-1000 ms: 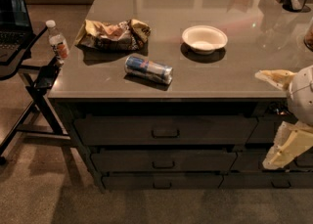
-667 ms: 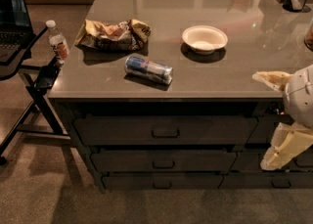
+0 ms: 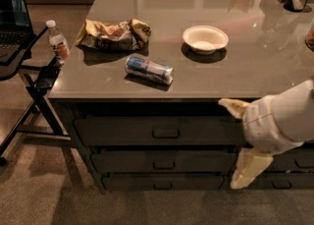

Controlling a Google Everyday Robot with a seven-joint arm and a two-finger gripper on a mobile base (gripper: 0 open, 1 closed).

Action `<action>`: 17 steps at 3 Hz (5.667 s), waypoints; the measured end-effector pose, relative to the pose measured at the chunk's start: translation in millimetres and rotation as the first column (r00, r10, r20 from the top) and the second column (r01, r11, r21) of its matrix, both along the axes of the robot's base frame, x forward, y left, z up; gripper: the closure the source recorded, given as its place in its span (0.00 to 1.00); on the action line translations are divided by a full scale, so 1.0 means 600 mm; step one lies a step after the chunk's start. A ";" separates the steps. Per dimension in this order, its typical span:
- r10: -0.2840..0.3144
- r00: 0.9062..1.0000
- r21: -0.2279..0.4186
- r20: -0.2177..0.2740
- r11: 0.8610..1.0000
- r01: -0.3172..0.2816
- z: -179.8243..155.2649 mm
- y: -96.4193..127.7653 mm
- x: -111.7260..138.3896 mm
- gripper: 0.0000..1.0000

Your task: Open top drawer

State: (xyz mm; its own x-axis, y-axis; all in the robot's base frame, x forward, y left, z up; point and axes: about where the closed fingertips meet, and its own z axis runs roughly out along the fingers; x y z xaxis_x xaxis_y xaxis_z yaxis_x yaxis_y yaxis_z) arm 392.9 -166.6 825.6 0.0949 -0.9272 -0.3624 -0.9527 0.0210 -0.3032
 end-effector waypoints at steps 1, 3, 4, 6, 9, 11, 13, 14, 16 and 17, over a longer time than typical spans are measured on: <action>0.013 1.000 0.007 0.012 1.000 -0.013 -0.062 0.017 0.008 0.00; -0.046 0.998 0.095 0.039 0.995 0.042 -0.137 0.000 0.093 0.00; -0.054 0.998 0.099 0.040 0.994 0.050 -0.142 0.001 0.101 0.00; -0.117 0.992 0.149 0.049 0.983 0.109 -0.181 -0.016 0.157 0.00; -0.122 0.992 0.179 0.037 0.977 0.114 -0.253 -0.008 0.212 0.00; -0.109 0.994 0.171 0.004 0.980 0.107 -0.293 0.002 0.220 0.00; -0.107 0.994 0.166 -0.009 0.980 0.107 -0.309 0.006 0.225 0.19; -0.107 0.994 0.166 -0.009 0.980 0.107 -0.309 0.006 0.225 0.42; -0.107 0.994 0.167 -0.009 0.980 0.107 -0.307 0.006 0.232 0.87; -0.100 0.995 0.170 -0.017 0.980 0.101 -0.307 0.010 0.230 1.00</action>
Offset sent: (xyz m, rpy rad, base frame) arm 0.0510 0.0085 -0.0942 0.1090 -0.0621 -0.0251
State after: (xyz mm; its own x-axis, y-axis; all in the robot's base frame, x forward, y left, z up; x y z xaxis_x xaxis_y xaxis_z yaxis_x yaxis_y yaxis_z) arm 531.0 -160.8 641.3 0.0010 -0.8564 -0.5163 -0.9455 0.1673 -0.2793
